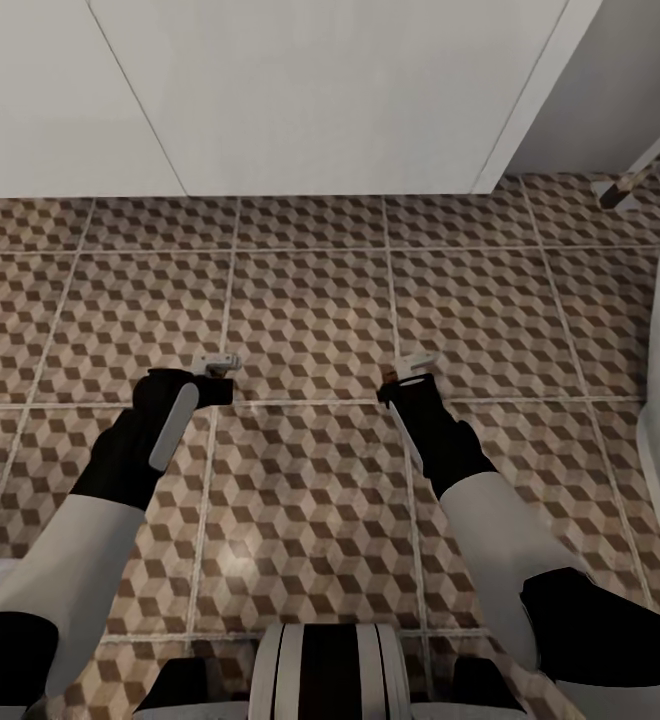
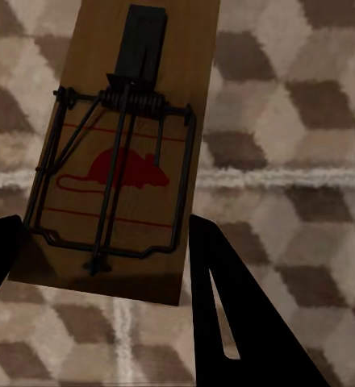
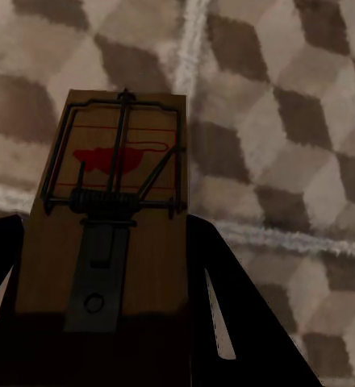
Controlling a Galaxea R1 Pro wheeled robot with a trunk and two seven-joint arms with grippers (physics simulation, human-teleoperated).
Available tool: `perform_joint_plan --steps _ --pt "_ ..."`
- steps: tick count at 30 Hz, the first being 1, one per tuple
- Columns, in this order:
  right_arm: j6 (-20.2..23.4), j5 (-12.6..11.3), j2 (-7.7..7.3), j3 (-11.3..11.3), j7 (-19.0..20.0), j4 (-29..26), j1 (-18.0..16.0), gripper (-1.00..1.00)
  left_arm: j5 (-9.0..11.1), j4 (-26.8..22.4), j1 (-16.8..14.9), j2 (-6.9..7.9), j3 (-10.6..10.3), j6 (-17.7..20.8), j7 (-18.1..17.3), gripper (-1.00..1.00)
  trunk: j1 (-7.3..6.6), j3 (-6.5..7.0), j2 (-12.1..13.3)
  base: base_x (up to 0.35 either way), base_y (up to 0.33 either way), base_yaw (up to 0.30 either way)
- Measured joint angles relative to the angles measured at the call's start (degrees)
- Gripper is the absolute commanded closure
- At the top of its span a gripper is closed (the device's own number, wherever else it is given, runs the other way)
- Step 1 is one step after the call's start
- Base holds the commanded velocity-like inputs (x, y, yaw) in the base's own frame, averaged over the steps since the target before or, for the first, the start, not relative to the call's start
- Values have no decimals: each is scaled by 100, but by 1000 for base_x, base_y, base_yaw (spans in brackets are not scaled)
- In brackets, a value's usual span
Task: Take the four mousetraps from the cabinet in the bathroom and place them on the bathroom floor. Make sure all four end up on the same floor surface, and ensure that at least two of them are either under or directly next to the same bathroom sink.
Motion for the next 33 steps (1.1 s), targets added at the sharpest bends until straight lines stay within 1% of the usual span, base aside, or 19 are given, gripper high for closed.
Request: perform_joint_plan --steps 5,13,19,22,24,26,28,29,31,33 --pt "6 0 0 0 0 -10 0 100 -3 -91 2 8 4 72 5 100 13 -111 -7 0 0 0" --pt "6 0 0 0 0 -7 0 100 -3 -78 0 17 -2 73 10 100 34 -288 -17 0 0 0" --pt "25 5 0 1 -6 -163 -11 100 -5 -125 0 17 -25 72 10 100 33 -289 -18 0 0 0" --pt "72 29 0 1 -29 -233 -71 100 -14 -132 0 33 -30 72 12 100 33 -289 -18 0 0 0" --pt "95 46 0 1 -101 -322 -112 100 -20 -200 0 55 -30 61 35 100 33 -289 -18 0 0 0" --pt "90 52 0 1 -282 -434 -129 100 -28 -345 2 64 -30 10 73 100 33 -289 -18 0 0 0" --pt "52 48 0 6 -479 -543 -136 100 -47 -415 1 68 -20 -219 222 100 33 -289 -18 0 0 0" --pt "31 42 0 7 -513 -571 -137 100 -46 -423 1 67 -19 -321 279 100 33 -289 -18 0 0 0" --pt "-74 32 0 9 -583 -638 -153 100 -60 -388 0 64 -5 -853 498 100 33 -289 -18 0 0 0" --pt "-142 24 0 10 -601 -663 -207 100 -56 -187 0 58 18 -1412 624 100 33 -289 -18 0 0 0"
